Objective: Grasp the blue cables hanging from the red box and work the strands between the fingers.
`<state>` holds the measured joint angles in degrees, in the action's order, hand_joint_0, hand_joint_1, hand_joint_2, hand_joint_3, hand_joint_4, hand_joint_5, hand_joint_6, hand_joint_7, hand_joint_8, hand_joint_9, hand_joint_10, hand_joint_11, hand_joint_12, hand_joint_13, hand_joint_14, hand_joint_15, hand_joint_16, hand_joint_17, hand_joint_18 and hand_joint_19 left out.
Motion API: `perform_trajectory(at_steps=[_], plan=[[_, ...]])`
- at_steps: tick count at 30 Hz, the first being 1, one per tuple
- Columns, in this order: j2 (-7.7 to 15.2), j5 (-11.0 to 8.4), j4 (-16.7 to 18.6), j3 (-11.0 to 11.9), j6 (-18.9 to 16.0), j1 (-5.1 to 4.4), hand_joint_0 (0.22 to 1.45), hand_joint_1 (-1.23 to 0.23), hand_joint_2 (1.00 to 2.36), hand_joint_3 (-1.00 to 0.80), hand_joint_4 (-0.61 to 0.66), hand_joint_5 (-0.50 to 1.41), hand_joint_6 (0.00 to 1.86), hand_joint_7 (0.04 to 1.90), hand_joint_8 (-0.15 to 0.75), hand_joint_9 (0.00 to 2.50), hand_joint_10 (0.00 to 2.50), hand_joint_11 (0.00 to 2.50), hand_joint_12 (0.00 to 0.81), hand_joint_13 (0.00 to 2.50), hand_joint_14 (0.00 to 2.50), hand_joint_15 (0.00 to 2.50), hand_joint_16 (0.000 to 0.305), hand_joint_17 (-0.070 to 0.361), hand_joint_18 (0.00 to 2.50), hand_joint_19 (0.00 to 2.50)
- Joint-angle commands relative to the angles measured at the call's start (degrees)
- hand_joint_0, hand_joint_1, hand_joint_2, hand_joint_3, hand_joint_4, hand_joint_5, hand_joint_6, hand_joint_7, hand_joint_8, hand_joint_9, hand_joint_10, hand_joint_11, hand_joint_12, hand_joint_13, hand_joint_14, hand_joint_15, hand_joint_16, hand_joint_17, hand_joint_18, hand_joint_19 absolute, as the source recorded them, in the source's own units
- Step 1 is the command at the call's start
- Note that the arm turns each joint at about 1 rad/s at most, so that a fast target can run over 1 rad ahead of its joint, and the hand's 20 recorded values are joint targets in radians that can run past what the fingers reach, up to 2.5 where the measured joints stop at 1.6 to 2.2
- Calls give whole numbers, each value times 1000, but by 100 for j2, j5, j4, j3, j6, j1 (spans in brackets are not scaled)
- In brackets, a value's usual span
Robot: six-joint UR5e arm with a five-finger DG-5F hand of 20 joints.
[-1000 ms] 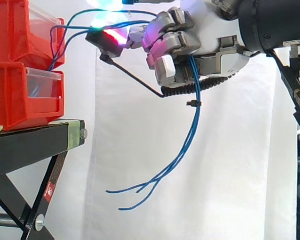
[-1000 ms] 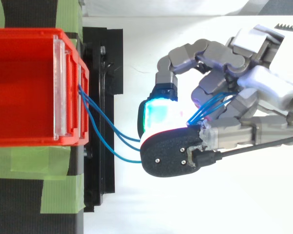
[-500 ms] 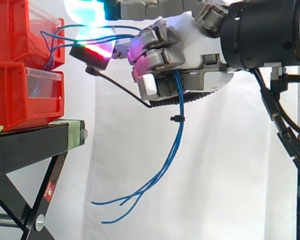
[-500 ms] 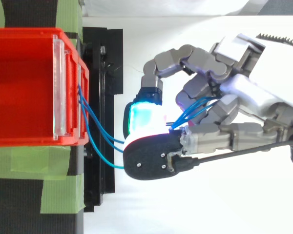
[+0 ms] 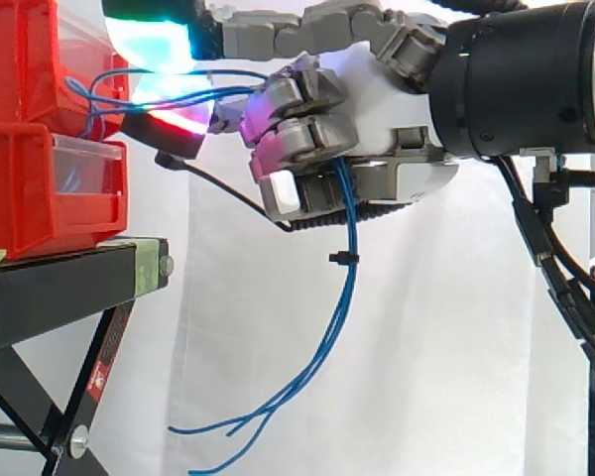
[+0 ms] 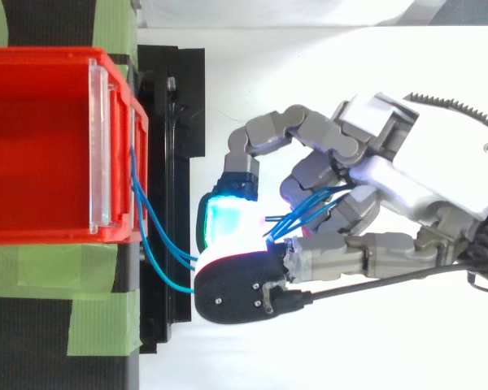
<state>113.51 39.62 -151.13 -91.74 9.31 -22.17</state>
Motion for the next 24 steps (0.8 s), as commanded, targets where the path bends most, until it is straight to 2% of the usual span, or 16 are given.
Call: perform_trajectory(at_steps=[1, 9, 13, 17, 22, 24], plan=[[-5, 11, -75, -1, -8, -16, 847, -566, 1012, 148, 280, 58, 1420, 1366, 508, 1749, 2500, 2500, 556, 1850, 2500, 1780, 195, 146, 2296, 713], [-22, 46, -426, 16, -44, -7, 846, -566, 1012, 146, 282, 56, 1419, 1362, 508, 1749, 2500, 2500, 556, 1850, 2500, 1780, 195, 146, 2296, 713], [-128, 63, -593, 95, -17, 2, 847, -568, 1013, 139, 281, 55, 1417, 1364, 508, 1749, 2500, 2500, 556, 1850, 2500, 1780, 195, 146, 2296, 713], [-215, 72, -1006, 183, 211, 20, 846, -568, 1013, 139, 280, 54, 1420, 1353, 508, 1749, 2500, 2500, 556, 1850, 2500, 1780, 195, 146, 2296, 713], [-295, 46, -1156, 183, 352, 28, 846, -568, 1014, 139, 280, 54, 1418, 1354, 508, 1749, 2500, 2500, 556, 1850, 2500, 1780, 195, 146, 2296, 713], [-391, 37, -1156, 183, 422, 37, 845, -568, 1015, 139, 280, 53, 1419, 1353, 508, 1749, 2500, 2500, 556, 1850, 2500, 1780, 195, 146, 2296, 713]])
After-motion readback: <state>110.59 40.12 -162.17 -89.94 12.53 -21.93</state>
